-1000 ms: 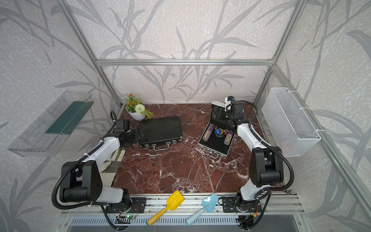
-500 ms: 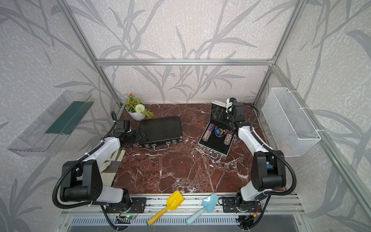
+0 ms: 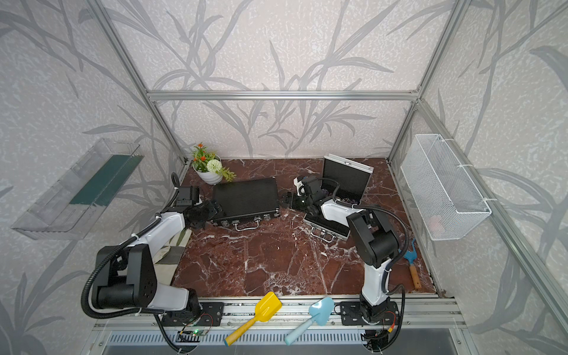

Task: Open the poker set cases
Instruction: Adjust the poker set case at the center of the board.

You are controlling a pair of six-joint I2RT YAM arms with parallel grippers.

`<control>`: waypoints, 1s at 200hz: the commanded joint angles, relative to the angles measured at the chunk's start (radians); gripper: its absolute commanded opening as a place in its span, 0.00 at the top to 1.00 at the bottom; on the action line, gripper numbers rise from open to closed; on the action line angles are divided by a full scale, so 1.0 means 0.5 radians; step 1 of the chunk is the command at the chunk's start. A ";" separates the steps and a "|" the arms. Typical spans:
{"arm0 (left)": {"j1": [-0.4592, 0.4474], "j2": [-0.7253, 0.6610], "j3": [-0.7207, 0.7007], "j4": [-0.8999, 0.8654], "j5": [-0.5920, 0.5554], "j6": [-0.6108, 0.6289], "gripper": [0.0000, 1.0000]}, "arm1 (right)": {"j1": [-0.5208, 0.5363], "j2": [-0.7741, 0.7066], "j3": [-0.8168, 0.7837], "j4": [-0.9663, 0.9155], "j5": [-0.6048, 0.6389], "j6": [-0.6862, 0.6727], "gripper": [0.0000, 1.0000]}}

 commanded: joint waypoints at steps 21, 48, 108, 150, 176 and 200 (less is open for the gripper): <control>0.004 0.163 -0.030 0.153 0.219 0.004 0.30 | 0.065 0.180 0.099 0.095 -0.112 0.159 0.11; -0.063 0.216 -0.045 0.233 0.317 -0.022 0.40 | 0.099 0.236 0.117 0.171 -0.244 0.232 0.16; -0.428 0.123 -0.073 0.208 0.258 -0.163 0.43 | 0.135 0.146 -0.017 0.238 -0.296 0.379 0.24; -0.426 -0.252 -0.119 -0.162 -0.052 -0.129 0.39 | 0.141 0.042 -0.070 0.146 -0.253 0.383 0.24; -0.384 -0.424 -0.120 -0.372 -0.190 -0.188 0.33 | 0.160 -0.024 -0.132 0.085 -0.242 0.397 0.24; -0.357 -0.518 -0.059 -0.466 -0.382 -0.232 0.27 | 0.169 -0.132 -0.163 -0.105 -0.158 0.374 0.19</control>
